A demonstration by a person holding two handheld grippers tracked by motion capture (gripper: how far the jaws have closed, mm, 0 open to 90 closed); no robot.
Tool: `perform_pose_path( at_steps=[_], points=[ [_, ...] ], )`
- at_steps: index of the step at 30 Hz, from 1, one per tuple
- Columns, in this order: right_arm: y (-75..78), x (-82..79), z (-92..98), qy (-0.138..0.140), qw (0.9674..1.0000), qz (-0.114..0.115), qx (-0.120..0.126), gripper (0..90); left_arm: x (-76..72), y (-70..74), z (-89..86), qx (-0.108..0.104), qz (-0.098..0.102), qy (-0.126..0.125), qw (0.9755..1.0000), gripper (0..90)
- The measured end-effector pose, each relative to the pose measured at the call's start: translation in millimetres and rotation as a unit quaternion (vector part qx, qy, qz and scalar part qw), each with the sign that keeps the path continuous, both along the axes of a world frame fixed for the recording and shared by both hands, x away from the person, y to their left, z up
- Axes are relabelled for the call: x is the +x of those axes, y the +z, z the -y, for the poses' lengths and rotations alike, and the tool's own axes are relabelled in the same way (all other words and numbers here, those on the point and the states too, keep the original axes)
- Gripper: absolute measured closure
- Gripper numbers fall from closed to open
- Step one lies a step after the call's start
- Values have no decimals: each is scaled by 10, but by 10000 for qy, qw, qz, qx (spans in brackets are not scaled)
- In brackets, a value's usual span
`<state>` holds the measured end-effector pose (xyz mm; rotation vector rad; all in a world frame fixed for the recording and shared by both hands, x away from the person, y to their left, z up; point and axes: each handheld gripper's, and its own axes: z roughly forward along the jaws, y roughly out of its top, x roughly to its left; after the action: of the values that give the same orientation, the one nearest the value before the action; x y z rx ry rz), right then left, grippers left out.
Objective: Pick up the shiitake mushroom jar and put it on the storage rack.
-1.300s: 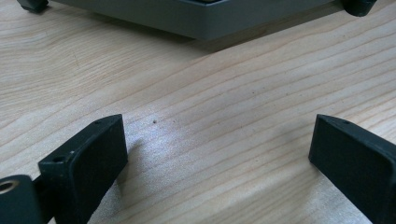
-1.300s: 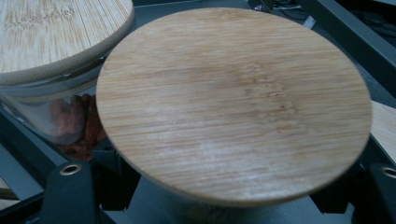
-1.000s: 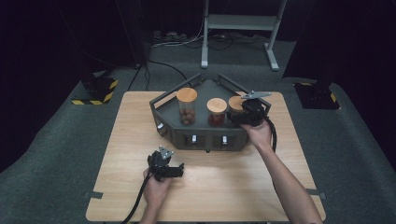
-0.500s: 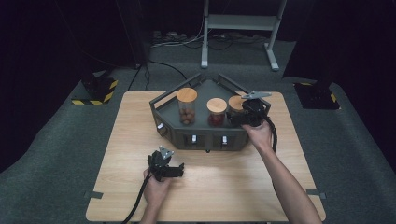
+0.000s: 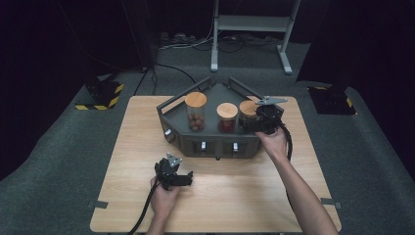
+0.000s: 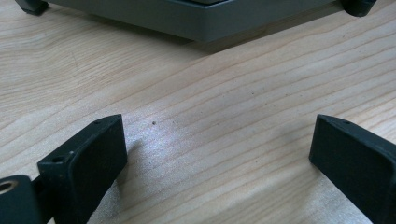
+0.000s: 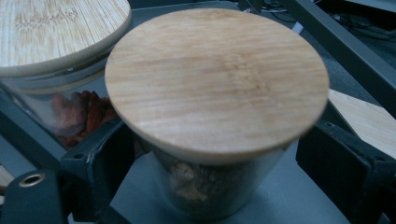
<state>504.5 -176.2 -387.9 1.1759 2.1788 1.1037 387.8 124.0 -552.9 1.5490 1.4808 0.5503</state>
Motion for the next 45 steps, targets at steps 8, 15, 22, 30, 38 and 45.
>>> perform_pose_path(
  at_steps=[8, 15, 22, 30, 38, 45],
  points=[
    [14, -63, 25, 67, 9999, 52, 68, 117, 0, 0, -1, 4, -1, -2, 10000, 42],
    [28, -107, 28, 119, 9998, 82, 125, 117, 0, 0, -1, 4, -1, -2, 10000, 42],
    [37, -153, 59, 137, 9997, 105, 164, 117, 0, 0, 0, 2, -1, -2, 10000, 42],
    [53, -249, 161, 65, 9994, 220, 259, 125, 0, 0, -1, 3, -1, -2, 10000, 41],
    [52, -341, 241, 95, 9992, 222, 330, 125, 0, 0, -1, 4, -2, -3, 10000, 42],
    [33, -420, 296, 92, 9990, 201, 384, 125, 0, 0, 2, -9, -1, 7, 10000, 41]
  ],
)
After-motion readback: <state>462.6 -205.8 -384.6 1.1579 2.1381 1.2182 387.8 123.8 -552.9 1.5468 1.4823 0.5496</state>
